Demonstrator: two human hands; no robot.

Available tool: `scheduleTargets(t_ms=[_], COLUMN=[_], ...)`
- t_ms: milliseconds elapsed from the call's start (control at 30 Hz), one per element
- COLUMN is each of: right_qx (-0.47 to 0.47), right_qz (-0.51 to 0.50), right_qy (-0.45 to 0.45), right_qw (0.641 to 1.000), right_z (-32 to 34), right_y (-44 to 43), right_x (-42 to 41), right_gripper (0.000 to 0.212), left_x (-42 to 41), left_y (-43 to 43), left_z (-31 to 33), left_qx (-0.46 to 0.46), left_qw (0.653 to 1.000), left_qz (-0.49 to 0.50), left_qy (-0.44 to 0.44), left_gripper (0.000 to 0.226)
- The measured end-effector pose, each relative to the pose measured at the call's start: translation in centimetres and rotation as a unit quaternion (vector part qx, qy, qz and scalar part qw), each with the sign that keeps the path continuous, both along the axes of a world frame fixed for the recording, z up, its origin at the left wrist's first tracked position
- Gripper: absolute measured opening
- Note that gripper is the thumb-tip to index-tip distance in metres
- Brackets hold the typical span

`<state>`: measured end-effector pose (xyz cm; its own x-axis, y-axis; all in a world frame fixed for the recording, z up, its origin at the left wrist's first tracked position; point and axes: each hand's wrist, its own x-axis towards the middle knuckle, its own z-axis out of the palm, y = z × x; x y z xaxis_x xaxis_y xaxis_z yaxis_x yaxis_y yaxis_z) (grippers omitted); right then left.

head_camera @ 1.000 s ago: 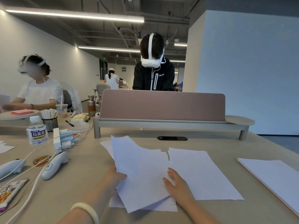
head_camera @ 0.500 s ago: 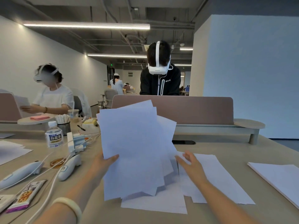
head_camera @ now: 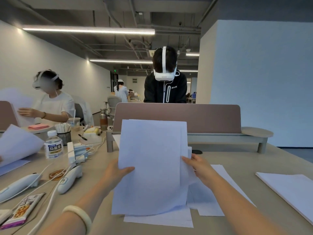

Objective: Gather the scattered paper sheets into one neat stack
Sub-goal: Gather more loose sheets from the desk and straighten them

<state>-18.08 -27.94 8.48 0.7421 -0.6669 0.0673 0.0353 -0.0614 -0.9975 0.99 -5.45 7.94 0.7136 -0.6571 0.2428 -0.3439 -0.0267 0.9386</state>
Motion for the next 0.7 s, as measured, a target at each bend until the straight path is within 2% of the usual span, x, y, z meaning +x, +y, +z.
scheduleTargets(t_ms=[167,267,433,533,700], right_qx=[0.025,0.019,0.013,-0.018,-0.081], right_qz=[0.002,-0.005,0.015,0.026,-0.021], right_qy=[-0.064,-0.087,-0.072,-0.060,-0.061], right_qw=[0.998,0.996,0.997,0.998,0.995], right_z=[2.0,2.5,1.2,1.2,2.0], right_y=[-1.1,-0.8,-0.2,0.3,0.7], right_x=[-0.9,-1.1,-1.2,-1.2,-0.5], right_gripper=[0.032,0.027,0.025,0.025,0.024], left_x=[0.1,-0.2,-1.2,-1.1,-1.2], left_y=[-0.7,-0.9,-1.6,-1.7,-2.0], left_z=[1.4,1.3,-0.2,-0.5,0.2], left_qx=[-0.039,-0.048,-0.088,-0.114,-0.160], left_qw=[0.999,0.998,0.995,0.992,0.985], left_qz=[0.003,-0.009,0.016,0.037,0.049], left_qy=[0.009,0.029,0.036,0.034,0.037], left_gripper=[0.015,0.017,0.031,0.030,0.027])
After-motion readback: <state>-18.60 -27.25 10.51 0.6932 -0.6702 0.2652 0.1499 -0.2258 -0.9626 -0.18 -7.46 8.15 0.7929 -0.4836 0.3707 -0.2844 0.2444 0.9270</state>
